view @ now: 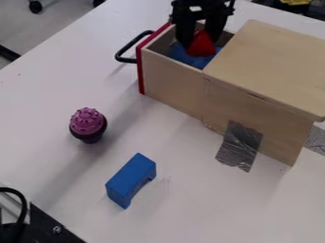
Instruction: Get the red thing out of the drawer
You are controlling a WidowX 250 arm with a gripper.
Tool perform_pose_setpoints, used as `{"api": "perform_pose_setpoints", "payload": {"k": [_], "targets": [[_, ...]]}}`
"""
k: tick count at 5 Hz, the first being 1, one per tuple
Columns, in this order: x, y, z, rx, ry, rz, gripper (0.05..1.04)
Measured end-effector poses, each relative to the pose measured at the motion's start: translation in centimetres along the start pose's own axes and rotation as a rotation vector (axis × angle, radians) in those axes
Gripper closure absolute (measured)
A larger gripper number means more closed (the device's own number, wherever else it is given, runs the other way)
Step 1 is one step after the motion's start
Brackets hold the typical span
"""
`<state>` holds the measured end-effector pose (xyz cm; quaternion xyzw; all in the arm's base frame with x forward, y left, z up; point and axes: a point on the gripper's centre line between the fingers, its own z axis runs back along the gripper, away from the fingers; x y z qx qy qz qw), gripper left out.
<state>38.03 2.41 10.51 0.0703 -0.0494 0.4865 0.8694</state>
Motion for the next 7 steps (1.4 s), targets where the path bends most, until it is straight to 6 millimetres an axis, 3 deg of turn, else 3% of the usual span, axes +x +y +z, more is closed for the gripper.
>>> {"api": "perform_pose_setpoints", "payload": {"k": [2, 3, 5, 7], "targets": [[-0.8, 1.9, 2.6, -0.021, -0.034, -0.201, 0.363], [-1.9, 4.0, 2.7, -0.027, -0.023, -0.292, 0.363], [-2.5, 8.4, 2.4, -0.055, 0.005, -0.403, 0.363], [-2.0, 12.6, 0.8, -0.037, 0.033, -0.402, 0.363]]}}
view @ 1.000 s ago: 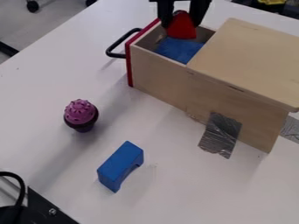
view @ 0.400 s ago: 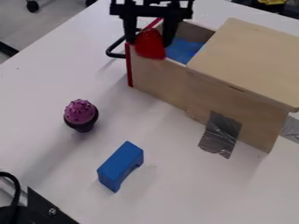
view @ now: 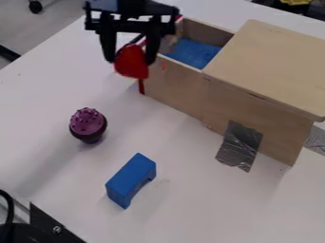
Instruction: Get the red thing out of the drawer
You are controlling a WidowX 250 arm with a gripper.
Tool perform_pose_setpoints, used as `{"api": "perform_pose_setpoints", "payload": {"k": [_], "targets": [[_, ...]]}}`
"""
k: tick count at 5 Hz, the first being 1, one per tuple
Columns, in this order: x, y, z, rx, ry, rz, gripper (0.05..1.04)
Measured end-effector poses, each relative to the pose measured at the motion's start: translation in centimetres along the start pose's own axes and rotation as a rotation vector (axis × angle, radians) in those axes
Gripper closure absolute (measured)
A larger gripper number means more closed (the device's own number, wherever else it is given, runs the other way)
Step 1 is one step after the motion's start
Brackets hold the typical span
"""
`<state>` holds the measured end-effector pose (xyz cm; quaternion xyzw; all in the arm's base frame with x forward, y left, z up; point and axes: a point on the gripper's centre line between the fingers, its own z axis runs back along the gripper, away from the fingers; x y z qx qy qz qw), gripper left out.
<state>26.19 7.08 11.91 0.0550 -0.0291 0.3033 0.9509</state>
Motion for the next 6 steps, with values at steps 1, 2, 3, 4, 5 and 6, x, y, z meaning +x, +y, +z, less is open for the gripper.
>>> {"api": "perform_pose_setpoints", "payload": {"k": [1, 2, 3, 4, 5, 6], "targets": [[-0.8, 1.3, -1.7, 0.009, 0.028, -0.008, 0.363], [-1.5, 1.2, -4.1, 0.013, 0.059, -0.031, 0.363], [-1.6, 1.0, -5.0, 0.010, 0.074, -0.048, 0.363], [-1.6, 0.3, -5.8, 0.011, 0.081, -0.064, 0.363], [-1.9, -0.8, -6.8, 0.016, 0.090, -0.113, 0.363], [-2.0, -1.5, -7.7, 0.027, 0.089, -0.166, 0.363]]}}
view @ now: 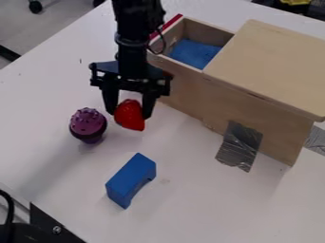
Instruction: Get the red thing out of the drawer
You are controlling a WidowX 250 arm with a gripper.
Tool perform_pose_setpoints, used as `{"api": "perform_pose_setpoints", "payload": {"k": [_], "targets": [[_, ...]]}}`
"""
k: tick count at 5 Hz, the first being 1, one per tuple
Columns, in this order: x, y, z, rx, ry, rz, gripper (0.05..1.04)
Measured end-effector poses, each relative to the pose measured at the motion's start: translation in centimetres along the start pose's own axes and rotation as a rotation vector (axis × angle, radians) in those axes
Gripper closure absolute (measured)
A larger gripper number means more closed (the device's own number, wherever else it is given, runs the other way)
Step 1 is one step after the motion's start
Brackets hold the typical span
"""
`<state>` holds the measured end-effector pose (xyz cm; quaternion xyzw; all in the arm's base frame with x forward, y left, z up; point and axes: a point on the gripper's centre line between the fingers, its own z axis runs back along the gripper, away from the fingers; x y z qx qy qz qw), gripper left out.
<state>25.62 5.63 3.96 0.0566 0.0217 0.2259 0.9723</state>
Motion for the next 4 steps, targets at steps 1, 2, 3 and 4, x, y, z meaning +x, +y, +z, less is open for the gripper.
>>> {"api": "perform_pose_setpoints", "payload": {"k": [1, 2, 3, 4], "targets": [[0.23, -0.99, -0.45, 0.017, 0.007, -0.079, 0.363], [0.51, -1.18, -0.78, 0.036, 0.028, -0.101, 0.363], [0.74, -1.47, -1.15, 0.048, 0.093, -0.116, 0.317], [0.61, -1.43, -1.01, 0.045, 0.126, -0.118, 0.089]]}}
